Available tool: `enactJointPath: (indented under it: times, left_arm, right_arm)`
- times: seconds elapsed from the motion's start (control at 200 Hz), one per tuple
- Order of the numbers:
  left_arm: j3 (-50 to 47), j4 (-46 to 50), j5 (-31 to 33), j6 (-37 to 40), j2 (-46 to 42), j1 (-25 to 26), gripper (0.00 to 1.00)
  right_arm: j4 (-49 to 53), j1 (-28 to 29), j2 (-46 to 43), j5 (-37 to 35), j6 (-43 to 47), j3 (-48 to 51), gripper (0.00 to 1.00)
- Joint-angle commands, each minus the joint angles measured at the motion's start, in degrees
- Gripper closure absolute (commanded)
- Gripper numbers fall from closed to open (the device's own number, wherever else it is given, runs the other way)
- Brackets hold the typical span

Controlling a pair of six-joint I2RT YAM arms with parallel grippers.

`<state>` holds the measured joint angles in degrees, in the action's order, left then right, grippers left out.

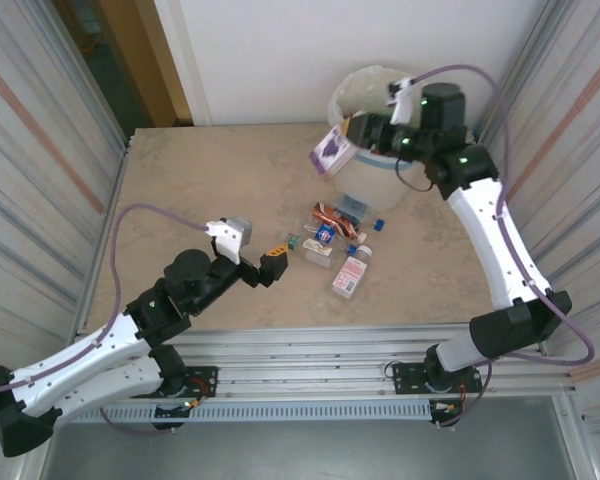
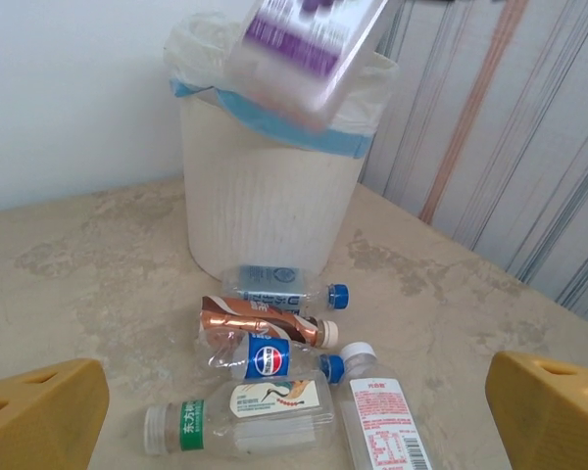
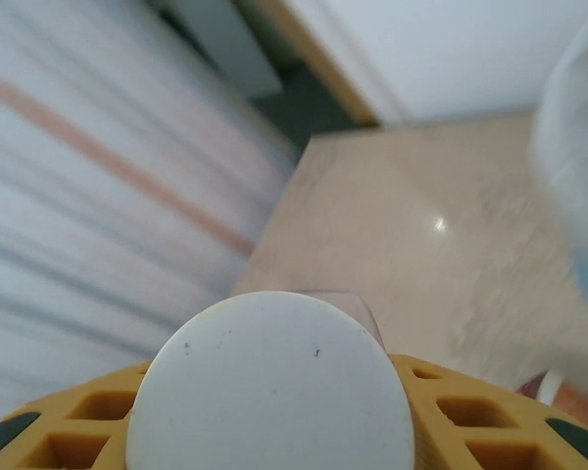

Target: Put the plastic bottles in the bin

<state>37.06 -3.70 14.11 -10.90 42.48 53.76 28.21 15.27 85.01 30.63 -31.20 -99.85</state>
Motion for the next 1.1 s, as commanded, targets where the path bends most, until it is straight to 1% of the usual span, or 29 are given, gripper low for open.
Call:
enactJointPath:
  times: [0.0,0.095,0.15,0.165,0.22,0.461,0.671,0.721,0.822,0.947,1.092]
  left_arm:
    - [-1.79,0.09,3.06,-1.54,-1.96,0.38,0.01]
    - [-2.24,1.25,5.07,-2.30,-2.62,0.30,0.01]
    - [-2.29,2.11,5.92,-2.60,-2.75,0.31,0.01]
    - [-2.26,2.34,6.08,-2.63,-2.82,0.23,0.01]
    - [-2.17,2.98,6.63,-2.84,-2.88,0.24,0.01]
    - [-2.56,3.77,7.88,-3.58,-2.75,-0.29,0.01]
    - [-3.12,4.05,8.75,-4.47,-2.45,-1.31,0.01]
    - [-3.14,4.07,8.79,-4.82,-2.37,-1.63,0.01]
    - [-2.96,4.43,8.70,-5.73,-2.05,-2.26,0.01]
    - [-2.54,4.87,8.51,-6.28,-1.70,-2.63,0.01]
    - [-2.51,4.99,8.53,-6.85,-1.43,-2.85,0.01]
  right_arm:
    - [-5.28,-4.97,0.60,-2.88,-4.75,-3.14,0.89]
    - [-8.02,-9.11,4.13,-3.14,-7.27,-5.89,0.90]
    - [-8.94,-10.59,6.58,-4.08,-8.00,-7.19,0.90]
    - [-9.13,-10.89,7.29,-4.23,-8.26,-9.11,0.90]
    - [-10.23,-11.99,9.89,-4.26,-8.61,-11.27,0.90]
    - [-8.94,-13.84,21.99,-8.55,-8.79,-20.99,0.88]
    - [-6.68,-13.55,31.32,-6.39,-10.52,-28.72,0.85]
    - [-5.97,-13.21,32.70,-6.53,-10.53,-29.68,0.82]
    - [-5.04,-12.82,34.29,-6.97,-10.50,-30.38,0.73]
    - [-3.18,-13.00,35.31,-8.02,-10.80,-30.49,0.65]
    - [0.32,-13.40,35.77,-9.42,-9.32,-31.51,0.47]
